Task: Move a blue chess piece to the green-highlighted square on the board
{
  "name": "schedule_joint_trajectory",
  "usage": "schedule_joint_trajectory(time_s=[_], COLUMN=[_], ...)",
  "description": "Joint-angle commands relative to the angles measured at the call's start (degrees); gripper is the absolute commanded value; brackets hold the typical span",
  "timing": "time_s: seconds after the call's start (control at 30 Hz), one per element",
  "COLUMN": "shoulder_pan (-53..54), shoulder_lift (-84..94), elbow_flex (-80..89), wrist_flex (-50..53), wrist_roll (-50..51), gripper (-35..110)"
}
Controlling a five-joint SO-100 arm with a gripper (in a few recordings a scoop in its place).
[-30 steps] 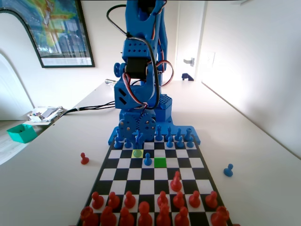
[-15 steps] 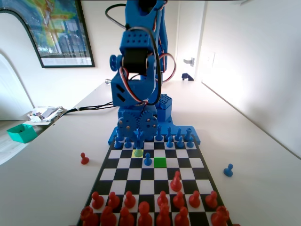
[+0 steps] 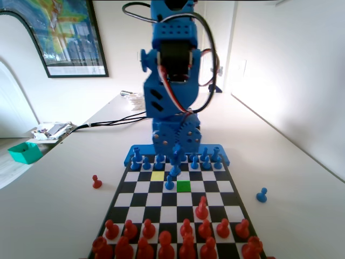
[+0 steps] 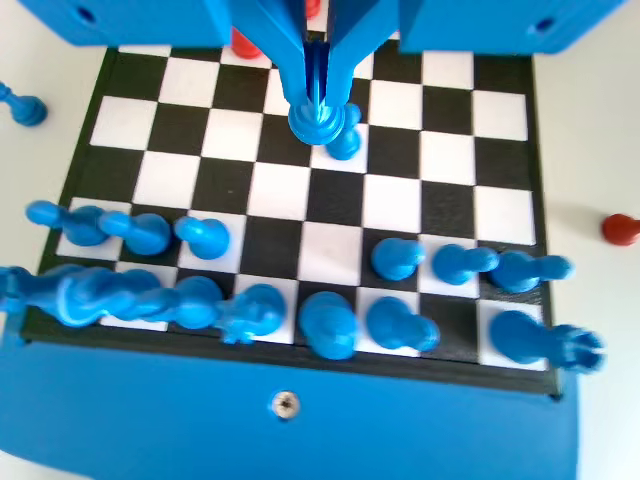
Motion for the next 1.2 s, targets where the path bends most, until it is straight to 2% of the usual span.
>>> schedule_joint_trajectory(time_s=[0.0,0.4,1.17], shoulder_pan=[-1.8,-1.7,-4.0], shoulder_lift=[-0.7,-7.9,-8.1], elbow_flex=[-3.3,-3.8,-1.8], wrist_flex=[-0.9,-8.2,-12.3], wrist_roll=[2.5,4.1,6.7], gripper=[1,1,3])
